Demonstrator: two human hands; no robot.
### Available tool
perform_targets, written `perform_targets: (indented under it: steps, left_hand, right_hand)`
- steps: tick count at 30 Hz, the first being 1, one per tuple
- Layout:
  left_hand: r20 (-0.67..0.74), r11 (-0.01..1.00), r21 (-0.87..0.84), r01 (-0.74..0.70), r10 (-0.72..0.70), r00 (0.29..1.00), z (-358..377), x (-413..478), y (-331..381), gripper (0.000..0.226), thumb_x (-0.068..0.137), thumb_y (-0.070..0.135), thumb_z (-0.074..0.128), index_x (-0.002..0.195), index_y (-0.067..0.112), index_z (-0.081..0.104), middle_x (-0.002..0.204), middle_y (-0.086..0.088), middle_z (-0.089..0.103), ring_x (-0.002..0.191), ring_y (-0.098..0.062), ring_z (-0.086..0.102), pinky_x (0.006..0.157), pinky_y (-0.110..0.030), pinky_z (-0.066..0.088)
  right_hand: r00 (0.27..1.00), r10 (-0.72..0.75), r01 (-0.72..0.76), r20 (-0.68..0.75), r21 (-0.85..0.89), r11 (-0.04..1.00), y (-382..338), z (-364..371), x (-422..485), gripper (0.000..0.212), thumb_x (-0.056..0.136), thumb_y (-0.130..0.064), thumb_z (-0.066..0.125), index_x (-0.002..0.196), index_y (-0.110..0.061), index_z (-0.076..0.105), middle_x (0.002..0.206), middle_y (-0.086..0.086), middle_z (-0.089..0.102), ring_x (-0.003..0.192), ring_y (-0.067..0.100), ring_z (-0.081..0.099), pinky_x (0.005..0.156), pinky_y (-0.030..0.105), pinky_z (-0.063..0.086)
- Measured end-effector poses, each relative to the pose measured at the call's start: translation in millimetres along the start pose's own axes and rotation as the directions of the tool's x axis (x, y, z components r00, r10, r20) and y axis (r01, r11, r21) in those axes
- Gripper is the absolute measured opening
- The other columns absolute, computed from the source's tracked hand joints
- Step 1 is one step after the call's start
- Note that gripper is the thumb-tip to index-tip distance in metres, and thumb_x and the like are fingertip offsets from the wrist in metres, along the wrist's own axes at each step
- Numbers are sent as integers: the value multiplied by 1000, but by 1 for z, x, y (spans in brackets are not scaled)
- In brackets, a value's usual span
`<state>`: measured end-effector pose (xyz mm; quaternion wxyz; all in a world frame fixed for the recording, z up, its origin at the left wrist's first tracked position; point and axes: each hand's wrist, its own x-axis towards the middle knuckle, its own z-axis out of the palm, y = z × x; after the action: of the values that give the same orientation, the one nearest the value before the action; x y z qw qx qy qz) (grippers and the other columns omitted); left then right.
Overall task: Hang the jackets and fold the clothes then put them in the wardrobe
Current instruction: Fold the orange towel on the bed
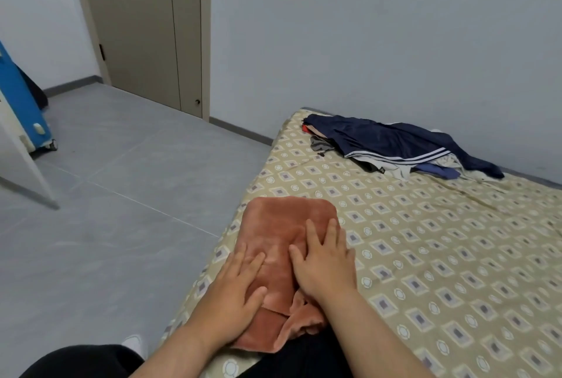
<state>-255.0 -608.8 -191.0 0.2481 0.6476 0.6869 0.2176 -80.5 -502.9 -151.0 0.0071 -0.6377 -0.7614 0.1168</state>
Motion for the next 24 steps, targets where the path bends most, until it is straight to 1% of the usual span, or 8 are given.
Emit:
perform_targets:
  steps: [2, 5, 7, 10, 13, 17, 20, 24]
  left_hand:
    - [-37, 991, -136, 10, -15, 999, -7, 4, 10, 74, 92, 56, 51, 151, 54, 8, 160, 23, -12, 150, -3, 2, 118, -29, 17]
    - [-156, 942, -334, 34, -90, 984, -18, 35, 34, 94, 79, 64, 59, 151, 54, 1, 146, 26, 15, 122, 30, 28, 100, -11, 31]
    - [-142, 915, -377, 141, -207, 968, -13, 59, 44, 95, 80, 67, 55, 155, 44, 2, 159, 12, 14, 140, 5, 31, 110, -29, 36]
    - [-77, 939, -161, 305, -320, 944, 12, 71, 44, 103, 81, 69, 49, 155, 32, -11, 166, -1, -7, 153, -25, 0, 120, -50, 20]
    - [-136, 890, -217, 402, -435, 890, 30, 66, 29, 119, 61, 74, 59, 152, 39, -10, 160, -1, 20, 144, -28, 29, 109, -49, 39]
    - [-53, 782, -277, 558, -592, 804, 27, 79, 12, 137, 32, 85, 65, 149, 34, 14, 141, -3, 47, 128, -28, 48, 101, -44, 45]
    - [11, 753, -324, 573, -602, 798, 20, 85, 7, 124, 29, 82, 69, 136, 30, 36, 127, -1, 56, 115, -25, 56, 96, -40, 48]
    - [115, 672, -480, 564, -589, 800, 4, 73, -3, 92, 34, 73, 75, 109, 23, 56, 103, 5, 66, 90, -15, 63, 83, -35, 53]
  right_hand:
    - [993, 61, -71, 104, 88, 994, 12, -1, 9, 74, 91, -72, 17, 156, -41, -1, 167, 9, -12, 152, 36, -7, 121, 57, 5]
    - [986, 63, -92, 154, 191, 977, 20, 0, 17, 76, 92, -72, 22, 157, -40, -2, 167, 6, -12, 153, 35, -6, 123, 55, 5]
    - [983, 107, -144, 148, 265, 953, 21, 3, 19, 85, 90, -74, 30, 158, -34, -4, 167, 8, -10, 153, 34, -4, 123, 52, 5]
    - [939, 279, -341, 201, 437, 832, 25, 5, 25, 110, 82, -73, 55, 159, -20, -3, 164, 19, 10, 150, 38, 15, 121, 48, 20]
    - [869, 341, -494, 359, 584, 644, 38, 8, 30, 109, 74, -57, 77, 155, -17, 15, 144, 14, 45, 128, 32, 51, 108, 44, 42]
    - [874, 296, -485, 385, 654, 581, 58, 18, 36, 64, 72, -45, 84, 121, -12, 57, 103, 4, 72, 92, 21, 70, 87, 38, 58]
    - [862, 246, -501, 442, 678, 537, 65, 20, 37, 52, 71, -52, 83, 103, -11, 73, 85, 3, 78, 79, 19, 76, 80, 36, 60]
    - [804, 132, -576, 579, 706, 412, 67, 17, 29, 62, 70, -56, 83, 107, -7, 75, 99, 11, 77, 94, 25, 75, 96, 40, 54]
